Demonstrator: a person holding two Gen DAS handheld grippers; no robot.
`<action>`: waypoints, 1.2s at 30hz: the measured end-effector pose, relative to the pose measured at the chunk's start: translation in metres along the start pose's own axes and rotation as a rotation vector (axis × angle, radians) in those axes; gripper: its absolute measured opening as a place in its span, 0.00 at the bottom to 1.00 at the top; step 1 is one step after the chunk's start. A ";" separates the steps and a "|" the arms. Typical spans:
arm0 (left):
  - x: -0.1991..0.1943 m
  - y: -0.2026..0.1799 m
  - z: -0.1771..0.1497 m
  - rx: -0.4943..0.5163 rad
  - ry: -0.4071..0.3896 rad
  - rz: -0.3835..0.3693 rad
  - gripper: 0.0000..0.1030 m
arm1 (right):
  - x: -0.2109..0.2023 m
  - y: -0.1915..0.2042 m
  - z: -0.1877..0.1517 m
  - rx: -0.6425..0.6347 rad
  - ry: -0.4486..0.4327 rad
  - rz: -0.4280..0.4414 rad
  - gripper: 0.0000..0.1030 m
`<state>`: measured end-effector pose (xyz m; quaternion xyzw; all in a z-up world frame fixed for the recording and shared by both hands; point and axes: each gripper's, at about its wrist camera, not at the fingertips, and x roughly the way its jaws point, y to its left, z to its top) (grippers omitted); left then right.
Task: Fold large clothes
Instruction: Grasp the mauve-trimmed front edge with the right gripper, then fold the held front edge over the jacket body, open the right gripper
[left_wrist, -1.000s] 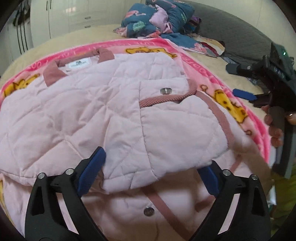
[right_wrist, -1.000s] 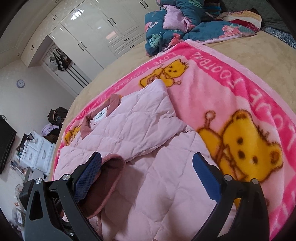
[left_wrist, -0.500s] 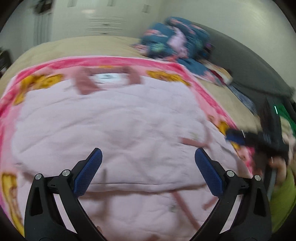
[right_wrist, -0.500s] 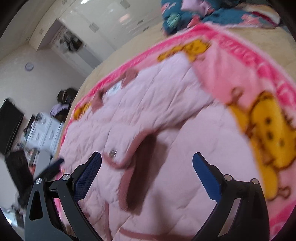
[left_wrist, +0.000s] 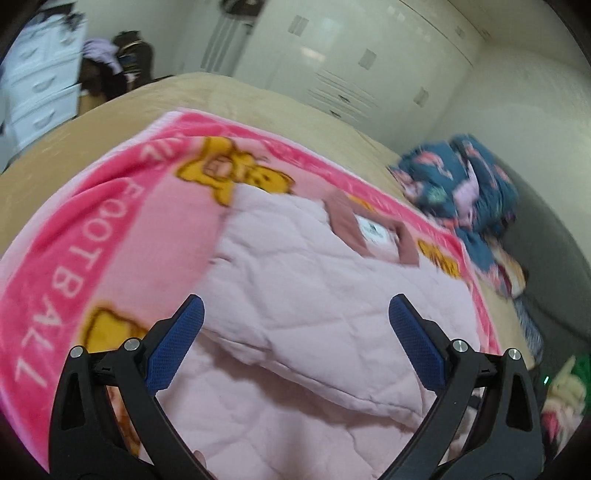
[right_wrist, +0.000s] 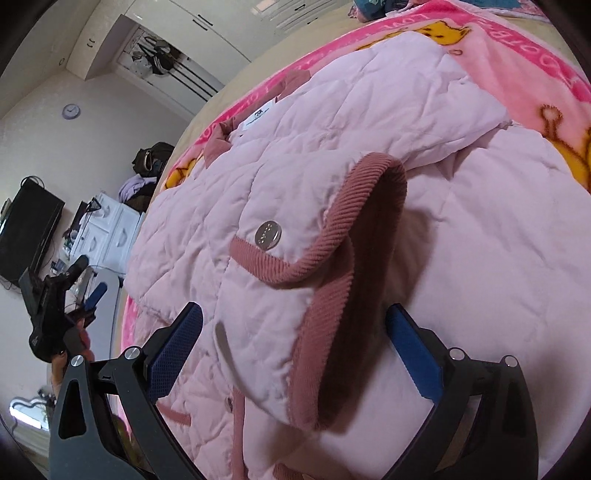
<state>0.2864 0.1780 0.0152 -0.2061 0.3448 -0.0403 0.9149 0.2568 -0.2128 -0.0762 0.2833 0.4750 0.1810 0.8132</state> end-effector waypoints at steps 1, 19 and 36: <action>-0.002 0.005 0.002 -0.023 -0.010 0.002 0.91 | 0.002 0.000 0.000 0.006 -0.012 0.000 0.96; 0.001 0.029 0.010 -0.111 -0.049 0.021 0.91 | -0.054 0.090 0.062 -0.414 -0.303 0.024 0.16; 0.033 -0.014 0.002 0.040 0.003 0.033 0.91 | -0.031 0.065 0.113 -0.471 -0.310 -0.131 0.15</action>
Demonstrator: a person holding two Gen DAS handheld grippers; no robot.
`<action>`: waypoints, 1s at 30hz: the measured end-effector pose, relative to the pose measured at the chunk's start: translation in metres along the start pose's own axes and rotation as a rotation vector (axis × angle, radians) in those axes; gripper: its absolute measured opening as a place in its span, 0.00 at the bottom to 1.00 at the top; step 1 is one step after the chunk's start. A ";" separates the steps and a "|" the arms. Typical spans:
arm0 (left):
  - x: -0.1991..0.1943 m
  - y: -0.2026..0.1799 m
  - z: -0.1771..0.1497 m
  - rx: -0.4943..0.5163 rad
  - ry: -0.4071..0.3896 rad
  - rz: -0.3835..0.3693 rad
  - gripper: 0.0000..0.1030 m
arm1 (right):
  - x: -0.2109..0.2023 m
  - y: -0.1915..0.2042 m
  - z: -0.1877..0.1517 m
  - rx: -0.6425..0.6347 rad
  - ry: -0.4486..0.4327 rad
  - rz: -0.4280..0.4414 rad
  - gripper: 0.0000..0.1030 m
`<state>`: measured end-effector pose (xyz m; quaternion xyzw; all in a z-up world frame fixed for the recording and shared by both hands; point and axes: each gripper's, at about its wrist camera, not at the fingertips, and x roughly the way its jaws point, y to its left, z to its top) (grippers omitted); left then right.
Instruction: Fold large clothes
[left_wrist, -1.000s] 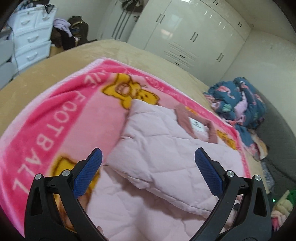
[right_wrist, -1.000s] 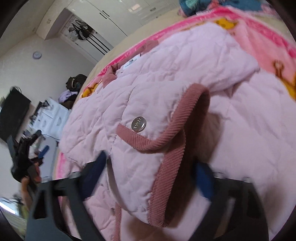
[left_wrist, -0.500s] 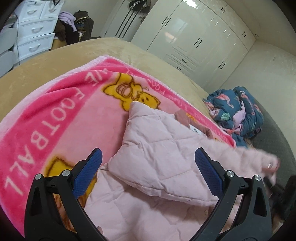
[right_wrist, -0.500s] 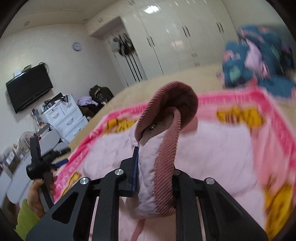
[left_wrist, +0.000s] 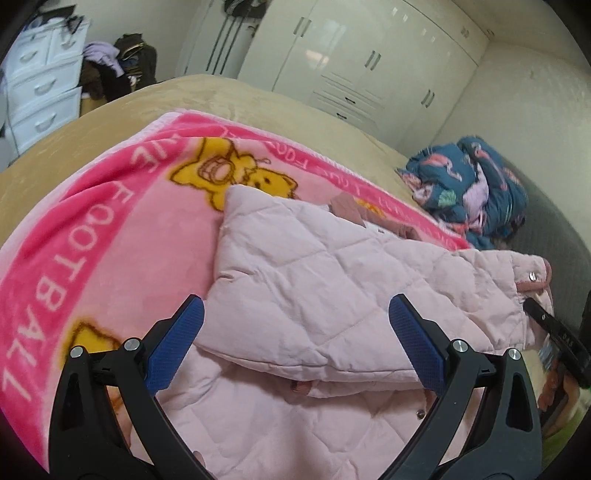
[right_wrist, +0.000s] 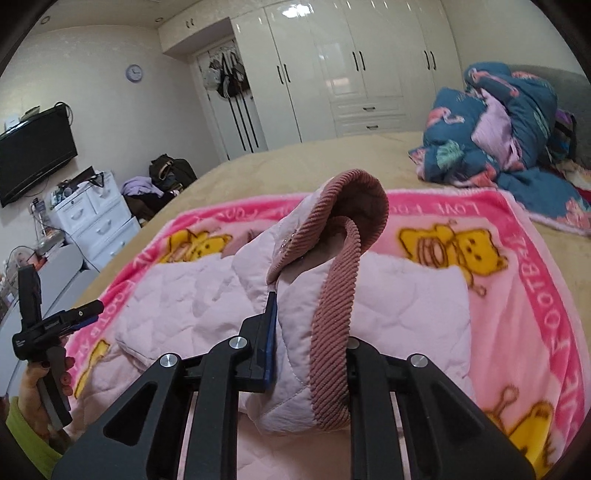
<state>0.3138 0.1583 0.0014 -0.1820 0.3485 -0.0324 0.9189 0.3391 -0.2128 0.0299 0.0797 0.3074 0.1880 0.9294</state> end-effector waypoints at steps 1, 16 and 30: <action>0.003 -0.004 -0.001 0.018 0.005 0.007 0.91 | 0.003 -0.002 -0.003 0.005 0.007 -0.005 0.15; 0.033 -0.035 -0.014 0.160 0.061 0.051 0.84 | 0.026 -0.022 -0.028 0.047 0.104 -0.095 0.41; 0.056 -0.039 -0.027 0.183 0.146 0.057 0.69 | -0.009 -0.005 -0.030 -0.014 0.001 -0.129 0.65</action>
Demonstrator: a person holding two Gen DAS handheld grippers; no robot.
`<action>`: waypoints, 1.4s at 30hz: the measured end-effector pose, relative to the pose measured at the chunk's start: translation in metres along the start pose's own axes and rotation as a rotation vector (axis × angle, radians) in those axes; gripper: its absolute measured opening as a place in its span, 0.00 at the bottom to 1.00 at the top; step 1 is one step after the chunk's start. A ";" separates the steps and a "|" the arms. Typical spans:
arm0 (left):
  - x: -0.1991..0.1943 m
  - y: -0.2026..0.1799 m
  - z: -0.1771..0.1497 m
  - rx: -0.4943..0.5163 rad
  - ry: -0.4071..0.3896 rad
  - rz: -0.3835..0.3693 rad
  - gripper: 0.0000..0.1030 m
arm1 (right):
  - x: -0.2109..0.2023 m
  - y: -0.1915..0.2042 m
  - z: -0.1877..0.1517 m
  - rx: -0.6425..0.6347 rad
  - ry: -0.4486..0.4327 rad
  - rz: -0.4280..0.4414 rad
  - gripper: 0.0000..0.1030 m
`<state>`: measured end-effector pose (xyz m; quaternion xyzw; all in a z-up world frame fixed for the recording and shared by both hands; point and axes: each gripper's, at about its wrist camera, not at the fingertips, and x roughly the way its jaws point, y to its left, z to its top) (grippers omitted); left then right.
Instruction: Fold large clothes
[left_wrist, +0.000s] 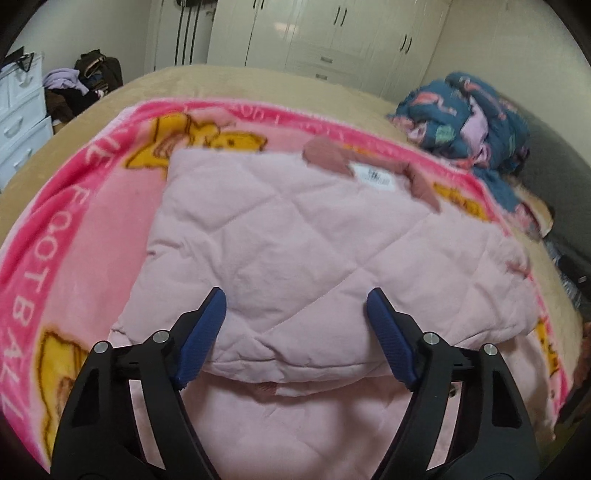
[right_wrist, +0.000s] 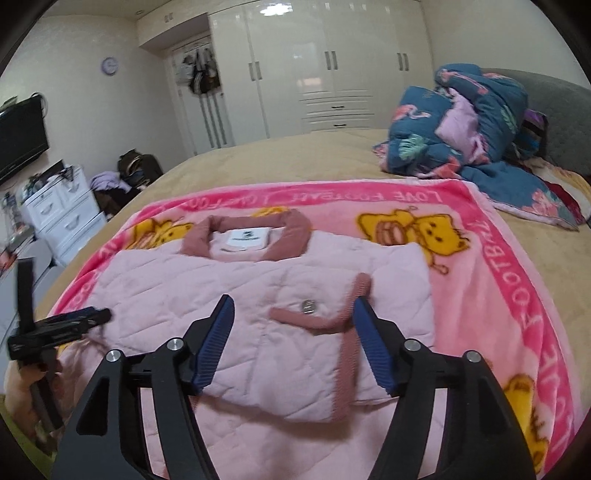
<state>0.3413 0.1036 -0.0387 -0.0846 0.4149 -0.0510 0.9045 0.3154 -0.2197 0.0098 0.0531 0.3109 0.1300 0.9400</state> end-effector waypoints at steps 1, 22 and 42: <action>0.005 0.001 -0.002 0.000 0.021 0.006 0.69 | 0.000 0.005 0.000 -0.012 0.005 0.009 0.65; 0.016 0.006 -0.010 -0.008 0.045 0.010 0.70 | 0.127 0.073 -0.019 -0.095 0.362 0.067 0.77; -0.015 -0.015 0.003 0.013 0.033 -0.001 0.90 | 0.064 0.052 -0.028 0.033 0.212 0.113 0.95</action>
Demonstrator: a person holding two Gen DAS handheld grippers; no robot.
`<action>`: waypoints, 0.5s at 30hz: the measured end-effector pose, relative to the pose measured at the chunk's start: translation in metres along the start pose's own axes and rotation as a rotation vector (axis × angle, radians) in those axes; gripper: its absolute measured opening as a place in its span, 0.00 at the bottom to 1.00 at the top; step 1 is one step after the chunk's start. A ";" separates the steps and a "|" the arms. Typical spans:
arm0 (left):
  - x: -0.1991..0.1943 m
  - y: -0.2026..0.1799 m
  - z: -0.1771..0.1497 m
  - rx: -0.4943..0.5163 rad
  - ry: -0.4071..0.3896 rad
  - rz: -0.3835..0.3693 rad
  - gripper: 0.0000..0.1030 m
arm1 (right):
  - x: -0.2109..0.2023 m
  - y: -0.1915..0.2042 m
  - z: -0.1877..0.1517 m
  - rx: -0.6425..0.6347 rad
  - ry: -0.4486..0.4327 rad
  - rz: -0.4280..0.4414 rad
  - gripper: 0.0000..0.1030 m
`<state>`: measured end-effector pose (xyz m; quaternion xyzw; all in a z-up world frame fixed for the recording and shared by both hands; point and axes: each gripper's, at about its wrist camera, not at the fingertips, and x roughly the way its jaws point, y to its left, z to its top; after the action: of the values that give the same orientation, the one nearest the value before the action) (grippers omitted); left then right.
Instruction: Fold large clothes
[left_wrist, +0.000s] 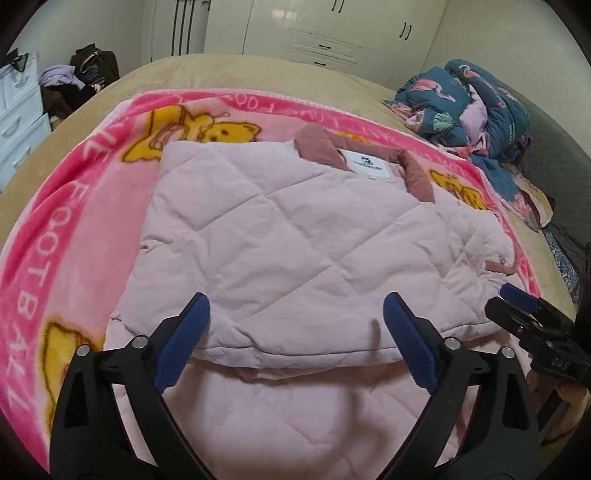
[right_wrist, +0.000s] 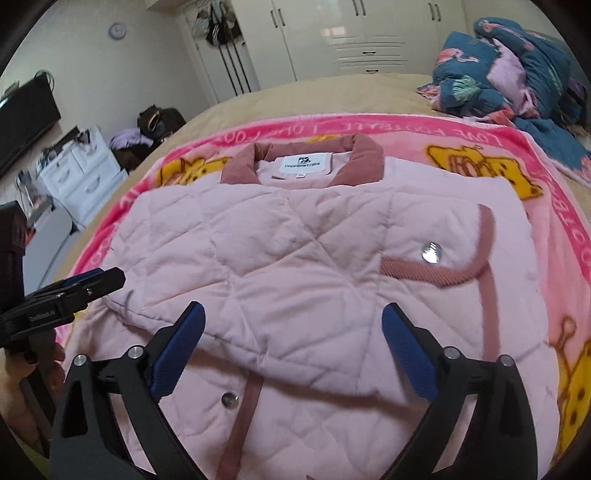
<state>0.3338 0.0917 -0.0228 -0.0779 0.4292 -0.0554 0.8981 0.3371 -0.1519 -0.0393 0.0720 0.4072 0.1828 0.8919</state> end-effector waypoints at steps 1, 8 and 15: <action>-0.002 -0.004 0.001 0.009 0.002 0.002 0.91 | -0.004 -0.001 -0.001 0.009 -0.003 0.009 0.95; -0.015 -0.013 0.005 0.027 -0.007 0.020 0.91 | -0.026 -0.006 -0.002 0.078 -0.035 0.053 0.95; -0.032 -0.016 0.008 0.031 -0.032 0.032 0.91 | -0.044 -0.006 -0.003 0.089 -0.058 0.057 0.95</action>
<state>0.3198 0.0824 0.0096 -0.0578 0.4149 -0.0466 0.9068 0.3097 -0.1745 -0.0123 0.1285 0.3867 0.1876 0.8937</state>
